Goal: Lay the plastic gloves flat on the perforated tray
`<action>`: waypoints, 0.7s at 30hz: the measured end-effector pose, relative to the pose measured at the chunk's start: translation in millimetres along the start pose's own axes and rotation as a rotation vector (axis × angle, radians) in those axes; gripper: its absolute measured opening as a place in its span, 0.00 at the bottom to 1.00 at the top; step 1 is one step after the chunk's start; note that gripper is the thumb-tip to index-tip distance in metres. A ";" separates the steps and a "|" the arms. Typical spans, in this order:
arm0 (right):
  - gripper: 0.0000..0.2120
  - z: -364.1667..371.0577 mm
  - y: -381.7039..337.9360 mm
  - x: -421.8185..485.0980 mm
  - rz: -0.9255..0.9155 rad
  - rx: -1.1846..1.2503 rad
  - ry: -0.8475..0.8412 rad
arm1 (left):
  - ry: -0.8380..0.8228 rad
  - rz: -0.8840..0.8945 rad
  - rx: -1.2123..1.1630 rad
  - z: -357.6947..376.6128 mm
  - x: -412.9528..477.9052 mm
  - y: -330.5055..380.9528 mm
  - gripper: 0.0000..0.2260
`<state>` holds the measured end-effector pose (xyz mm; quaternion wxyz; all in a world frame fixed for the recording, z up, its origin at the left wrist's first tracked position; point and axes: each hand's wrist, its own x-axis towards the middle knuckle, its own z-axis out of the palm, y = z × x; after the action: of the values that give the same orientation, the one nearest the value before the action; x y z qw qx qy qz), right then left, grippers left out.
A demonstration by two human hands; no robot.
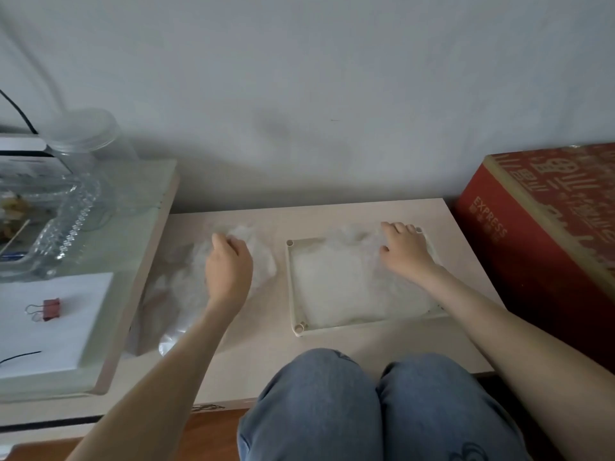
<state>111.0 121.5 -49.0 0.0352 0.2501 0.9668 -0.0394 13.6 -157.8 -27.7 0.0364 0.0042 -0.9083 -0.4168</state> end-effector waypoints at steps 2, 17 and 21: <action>0.23 -0.9 2.9 4.2 0.047 -0.011 -0.026 | 0.037 -0.014 -0.112 -3.9 0.9 10.1 0.11; 0.35 -40.5 -81.6 -27.1 -0.080 1.541 -0.581 | -0.592 -0.294 -1.376 -12.4 -5.0 94.5 0.19; 0.22 -41.1 -79.5 -36.8 -0.090 1.885 -0.775 | -0.639 -0.392 -1.417 0.0 -17.1 104.4 0.18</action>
<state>102.4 38.3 -0.2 0.1329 0.1096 0.4729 -0.8641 33.0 -89.0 50.3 -0.3053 0.0199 -0.3768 -0.8743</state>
